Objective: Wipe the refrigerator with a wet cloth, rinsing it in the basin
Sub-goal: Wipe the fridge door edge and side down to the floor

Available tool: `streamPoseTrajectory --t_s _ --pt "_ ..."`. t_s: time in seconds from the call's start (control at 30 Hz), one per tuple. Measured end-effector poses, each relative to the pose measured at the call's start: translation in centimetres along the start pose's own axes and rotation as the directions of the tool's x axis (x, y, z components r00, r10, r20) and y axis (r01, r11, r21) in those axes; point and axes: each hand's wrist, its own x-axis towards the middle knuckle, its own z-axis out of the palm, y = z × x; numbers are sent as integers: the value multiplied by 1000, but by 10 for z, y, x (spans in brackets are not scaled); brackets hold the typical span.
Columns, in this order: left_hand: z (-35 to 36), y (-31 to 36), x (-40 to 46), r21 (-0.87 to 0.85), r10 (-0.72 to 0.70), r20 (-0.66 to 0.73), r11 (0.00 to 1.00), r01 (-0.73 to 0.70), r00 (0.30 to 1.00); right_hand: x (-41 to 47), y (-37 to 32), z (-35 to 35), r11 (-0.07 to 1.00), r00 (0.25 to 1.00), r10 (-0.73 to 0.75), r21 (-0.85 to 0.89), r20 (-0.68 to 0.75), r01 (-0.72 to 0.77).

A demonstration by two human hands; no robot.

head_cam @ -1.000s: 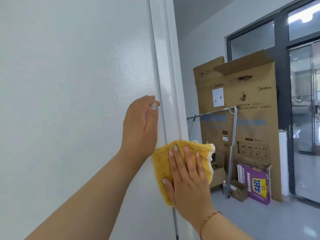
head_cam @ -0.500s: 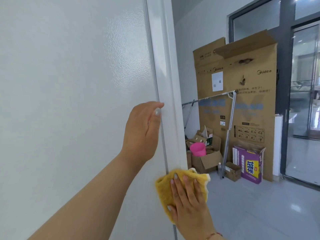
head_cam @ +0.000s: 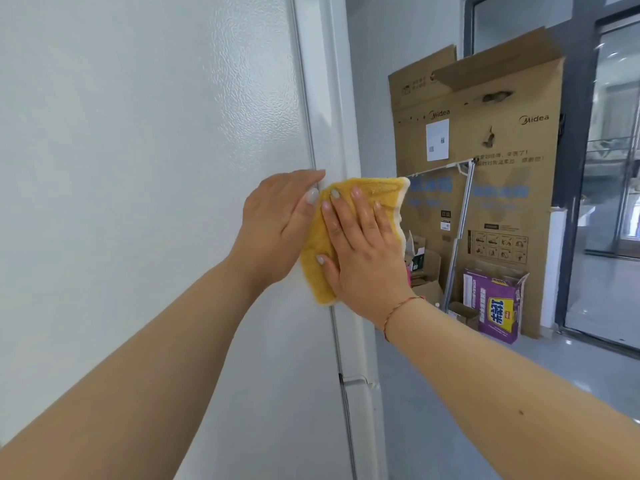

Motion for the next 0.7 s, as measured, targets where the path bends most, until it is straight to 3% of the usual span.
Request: streamPoseTrajectory --t_s 0.23,0.5,0.7 --pt "4 1 -1 24 -14 -2 1000 14 1000 -40 -16 24 1000 999 12 -4 -38 -13" --pt "7 0 -4 35 -28 14 999 28 1000 -196 -28 67 972 965 -186 -106 184 207" --pt "14 3 -25 46 -44 -18 998 44 999 -192 -20 53 974 951 -198 -61 237 217"
